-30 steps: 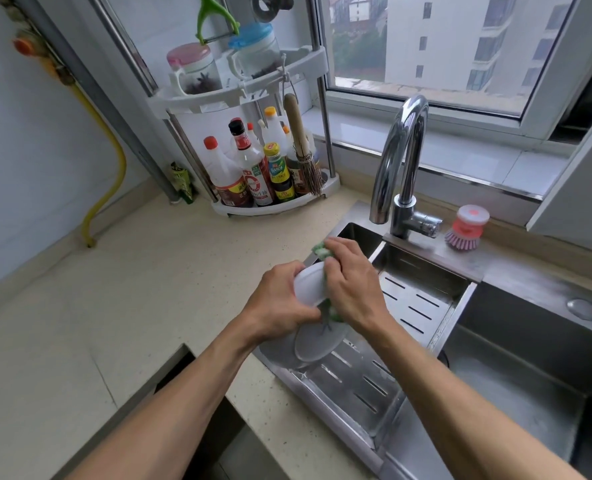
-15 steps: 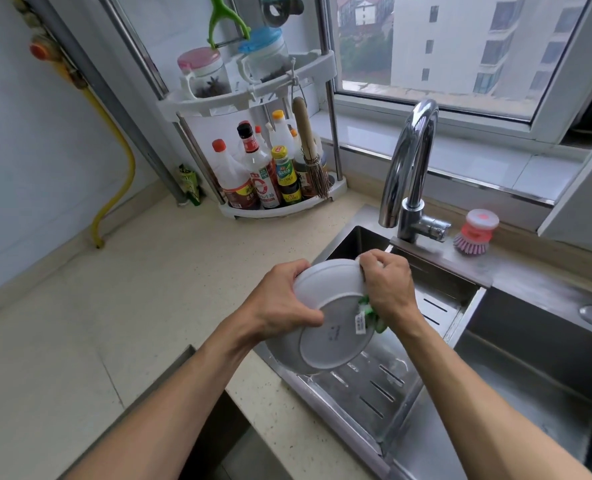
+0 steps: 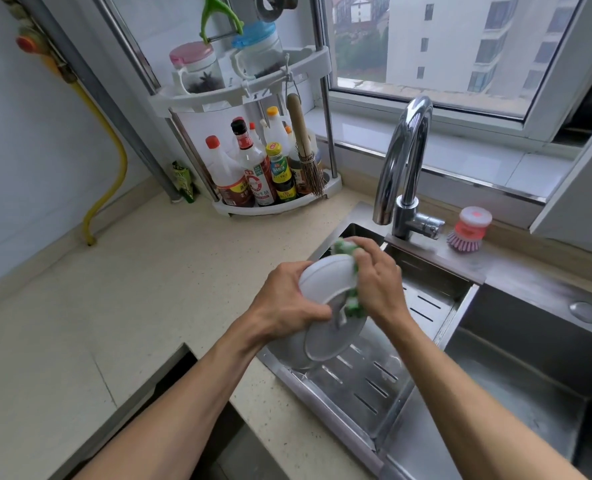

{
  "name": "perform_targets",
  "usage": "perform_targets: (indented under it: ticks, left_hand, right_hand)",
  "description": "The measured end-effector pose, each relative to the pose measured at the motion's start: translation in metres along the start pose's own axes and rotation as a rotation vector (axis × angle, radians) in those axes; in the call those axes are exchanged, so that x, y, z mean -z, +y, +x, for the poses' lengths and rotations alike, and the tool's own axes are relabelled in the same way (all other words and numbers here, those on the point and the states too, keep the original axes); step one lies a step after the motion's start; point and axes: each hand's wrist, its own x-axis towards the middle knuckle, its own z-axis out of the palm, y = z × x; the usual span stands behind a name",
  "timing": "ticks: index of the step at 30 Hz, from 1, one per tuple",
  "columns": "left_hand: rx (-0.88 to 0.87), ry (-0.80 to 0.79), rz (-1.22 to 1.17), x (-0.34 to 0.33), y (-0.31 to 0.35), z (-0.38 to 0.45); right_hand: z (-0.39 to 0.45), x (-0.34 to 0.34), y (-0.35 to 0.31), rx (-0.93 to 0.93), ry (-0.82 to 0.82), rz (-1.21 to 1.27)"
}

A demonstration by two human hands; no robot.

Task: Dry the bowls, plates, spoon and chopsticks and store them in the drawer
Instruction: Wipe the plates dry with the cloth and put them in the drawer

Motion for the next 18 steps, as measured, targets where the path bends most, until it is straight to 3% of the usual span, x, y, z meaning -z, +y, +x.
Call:
perform_targets:
  ticks: [3,12,16,18]
  left_hand:
    - [0.010,0.029,-0.023,0.003,-0.001,0.003]
    - [0.034,0.015,-0.006,-0.013,-0.005,0.007]
    - [0.000,0.046,-0.039,-0.008,-0.007,0.003]
    - [0.002,0.069,-0.065,-0.007,-0.004,0.005]
  right_hand:
    - [0.004,0.003,0.007,-0.062,-0.028,-0.020]
    - [-0.018,-0.019,0.000,0.275,0.002,-0.055]
    - [0.016,0.004,0.008,-0.161,-0.016,0.091]
    - [0.015,0.005,0.005,-0.125,-0.025,0.065]
